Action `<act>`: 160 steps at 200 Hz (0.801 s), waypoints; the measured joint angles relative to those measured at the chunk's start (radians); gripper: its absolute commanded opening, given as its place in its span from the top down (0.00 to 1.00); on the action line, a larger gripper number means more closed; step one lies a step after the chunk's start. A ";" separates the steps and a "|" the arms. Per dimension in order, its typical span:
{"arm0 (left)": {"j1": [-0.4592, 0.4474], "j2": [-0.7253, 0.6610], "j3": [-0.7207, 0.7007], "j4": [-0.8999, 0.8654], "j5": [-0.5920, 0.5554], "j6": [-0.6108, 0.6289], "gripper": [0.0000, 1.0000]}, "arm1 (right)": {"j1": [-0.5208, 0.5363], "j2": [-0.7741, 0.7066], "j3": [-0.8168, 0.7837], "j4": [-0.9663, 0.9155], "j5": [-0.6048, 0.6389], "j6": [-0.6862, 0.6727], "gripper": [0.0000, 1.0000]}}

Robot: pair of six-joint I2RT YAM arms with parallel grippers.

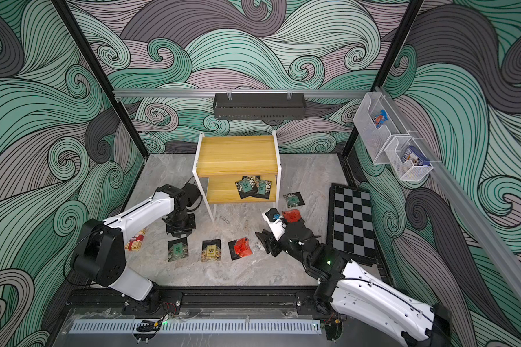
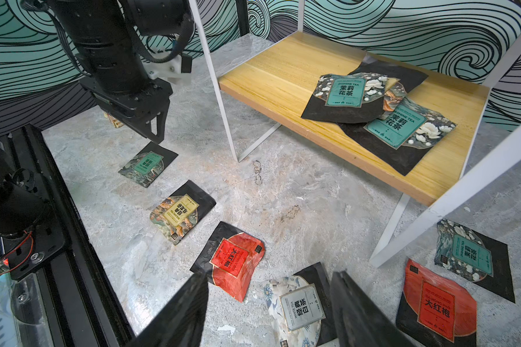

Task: Remove the tea bags from the shelf
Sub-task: Place the tea bag at the center of the board, then pick up the tea bag from the shelf.

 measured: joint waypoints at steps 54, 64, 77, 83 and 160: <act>0.000 -0.129 0.000 0.000 -0.006 -0.003 0.67 | 0.000 0.000 0.000 0.000 -0.008 0.004 0.30; 0.000 -0.165 0.000 -0.001 -0.008 -0.003 0.67 | -0.001 0.002 0.000 -0.001 -0.011 0.006 0.29; 0.000 -0.204 0.001 -0.002 -0.011 -0.002 0.65 | -0.001 0.006 0.001 -0.001 -0.014 0.010 0.27; 0.000 -0.219 0.001 -0.001 -0.013 -0.002 0.65 | -0.003 0.007 0.001 -0.002 -0.018 0.013 0.26; 0.035 -0.407 0.004 0.067 -0.005 0.018 0.53 | -0.259 0.016 0.134 -0.095 -0.217 0.119 0.23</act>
